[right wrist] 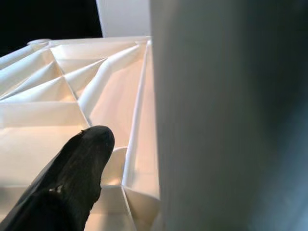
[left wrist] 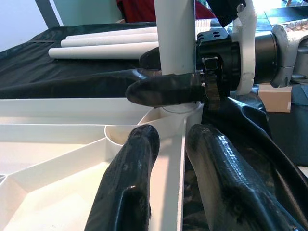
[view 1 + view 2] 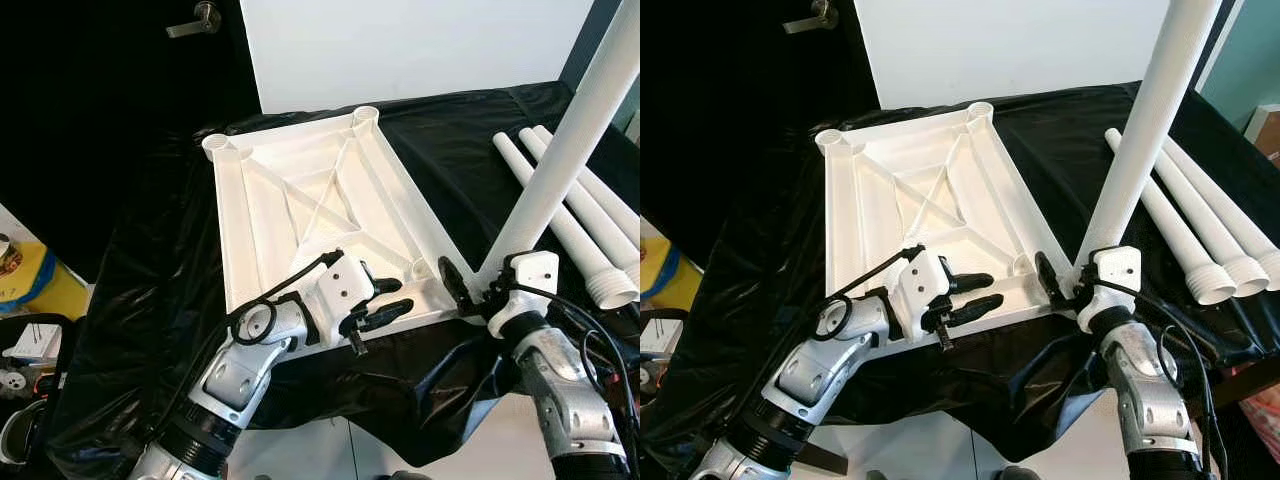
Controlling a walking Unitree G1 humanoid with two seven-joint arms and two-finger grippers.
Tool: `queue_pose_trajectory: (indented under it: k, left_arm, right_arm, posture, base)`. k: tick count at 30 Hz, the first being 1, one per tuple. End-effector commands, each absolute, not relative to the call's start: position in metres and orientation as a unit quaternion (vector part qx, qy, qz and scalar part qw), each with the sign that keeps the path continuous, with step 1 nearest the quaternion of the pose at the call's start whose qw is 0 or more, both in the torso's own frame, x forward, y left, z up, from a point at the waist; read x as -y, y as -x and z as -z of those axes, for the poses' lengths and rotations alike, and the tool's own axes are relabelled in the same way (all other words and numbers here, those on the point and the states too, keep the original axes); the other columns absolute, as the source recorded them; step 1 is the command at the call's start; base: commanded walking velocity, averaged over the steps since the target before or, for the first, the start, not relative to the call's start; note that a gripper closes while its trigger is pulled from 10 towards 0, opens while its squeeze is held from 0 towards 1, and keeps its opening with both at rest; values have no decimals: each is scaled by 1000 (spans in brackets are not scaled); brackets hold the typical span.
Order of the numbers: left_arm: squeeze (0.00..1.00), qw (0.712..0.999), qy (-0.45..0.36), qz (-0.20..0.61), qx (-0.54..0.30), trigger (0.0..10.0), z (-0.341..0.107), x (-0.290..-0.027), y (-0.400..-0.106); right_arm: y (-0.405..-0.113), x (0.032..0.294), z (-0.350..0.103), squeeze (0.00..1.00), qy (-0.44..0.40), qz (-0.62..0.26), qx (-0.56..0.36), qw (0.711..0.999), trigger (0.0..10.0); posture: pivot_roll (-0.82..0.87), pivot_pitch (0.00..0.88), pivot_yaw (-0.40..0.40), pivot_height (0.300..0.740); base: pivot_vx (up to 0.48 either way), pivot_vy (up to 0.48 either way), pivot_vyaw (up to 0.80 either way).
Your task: Building children table
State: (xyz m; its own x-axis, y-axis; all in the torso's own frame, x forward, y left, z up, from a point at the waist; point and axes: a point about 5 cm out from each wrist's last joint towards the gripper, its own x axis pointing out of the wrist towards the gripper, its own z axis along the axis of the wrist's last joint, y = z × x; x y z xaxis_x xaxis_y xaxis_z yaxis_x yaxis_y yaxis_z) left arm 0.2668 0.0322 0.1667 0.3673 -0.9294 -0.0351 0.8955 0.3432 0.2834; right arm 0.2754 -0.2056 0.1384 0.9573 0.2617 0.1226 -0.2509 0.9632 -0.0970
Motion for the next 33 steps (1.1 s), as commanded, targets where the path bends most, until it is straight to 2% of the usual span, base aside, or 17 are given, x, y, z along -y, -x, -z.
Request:
queue_pose_trajectory:
  k: [1,5,6,8,9,20,21,26,33]
  left_arm:
    - [0,820,-132,554,65,10000,-166,-34,-270]
    - [0,819,-132,555,66,10000,-166,-33,-270]
    - [0,819,-131,555,66,10000,-166,-33,-270]
    - [0,819,-131,555,66,10000,-166,-33,-270]
    - [0,819,-131,554,67,10000,-166,-33,-270]
    - [0,819,-132,554,67,10000,-166,-35,-269]
    - [0,819,-135,553,67,10000,-166,-35,-270]
    - [0,822,-132,551,66,10000,-165,-36,-271]
    - [0,820,-130,553,66,10000,-165,-34,-270]
  right_arm:
    - [-277,203,-138,0,44,-154,63,985,10000]
    - [-278,209,-135,0,62,-174,53,981,10000]
    - [-277,211,-132,0,65,-181,46,980,4549]
    - [-277,212,-131,0,66,-186,42,979,4549]
    - [-276,212,-128,0,68,-191,38,979,0]
    - [-272,214,-116,0,62,-182,13,981,0]
    - [-272,215,-113,0,51,-169,10,984,10000]
    - [-272,212,-112,0,45,-152,9,987,10000]
    - [-271,207,-106,0,37,-51,-10,998,10000]
  posture:
    - [-188,80,61,740]
    - [-186,80,60,740]
    - [-185,80,57,740]
    - [-185,80,57,740]
    - [-185,81,58,740]
    - [-180,80,62,740]
    - [-183,79,55,740]
    - [-203,80,47,740]
    - [-215,99,55,740]
  base:
    - [0,0,0]
    - [0,0,0]
    - [0,0,0]
    - [0,0,0]
    - [0,0,0]
    - [0,0,0]
    - [0,0,0]
    - [0,0,0]
    - [0,0,0]
